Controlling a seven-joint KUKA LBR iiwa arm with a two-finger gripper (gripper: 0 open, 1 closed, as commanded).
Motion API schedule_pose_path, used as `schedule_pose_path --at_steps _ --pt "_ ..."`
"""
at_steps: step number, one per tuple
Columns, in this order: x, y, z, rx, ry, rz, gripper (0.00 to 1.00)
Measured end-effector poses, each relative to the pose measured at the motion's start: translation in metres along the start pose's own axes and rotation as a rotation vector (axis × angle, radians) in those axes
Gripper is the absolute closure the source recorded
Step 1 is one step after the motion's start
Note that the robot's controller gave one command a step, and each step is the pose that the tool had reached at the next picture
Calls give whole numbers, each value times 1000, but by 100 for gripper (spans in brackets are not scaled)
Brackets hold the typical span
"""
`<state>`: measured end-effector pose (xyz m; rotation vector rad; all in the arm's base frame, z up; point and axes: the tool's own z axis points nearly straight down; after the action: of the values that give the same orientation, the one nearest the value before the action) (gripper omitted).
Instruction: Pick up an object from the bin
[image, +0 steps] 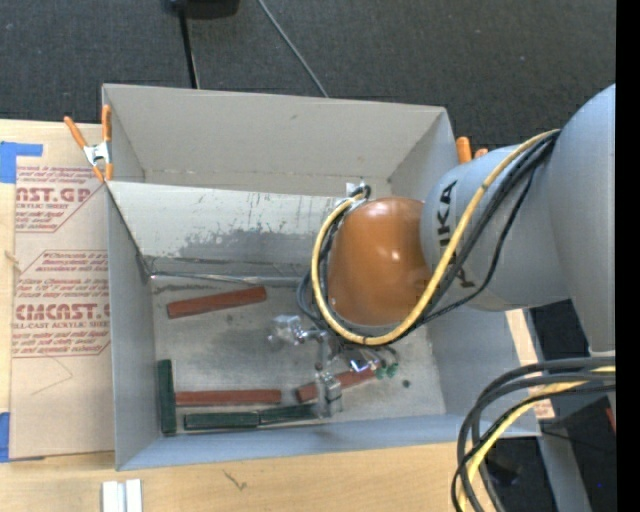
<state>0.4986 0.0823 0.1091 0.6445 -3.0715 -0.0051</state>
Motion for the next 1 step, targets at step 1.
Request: schedule_pose_path --at_steps 1 --pt "6 -16 38 4 -4 -183 100"
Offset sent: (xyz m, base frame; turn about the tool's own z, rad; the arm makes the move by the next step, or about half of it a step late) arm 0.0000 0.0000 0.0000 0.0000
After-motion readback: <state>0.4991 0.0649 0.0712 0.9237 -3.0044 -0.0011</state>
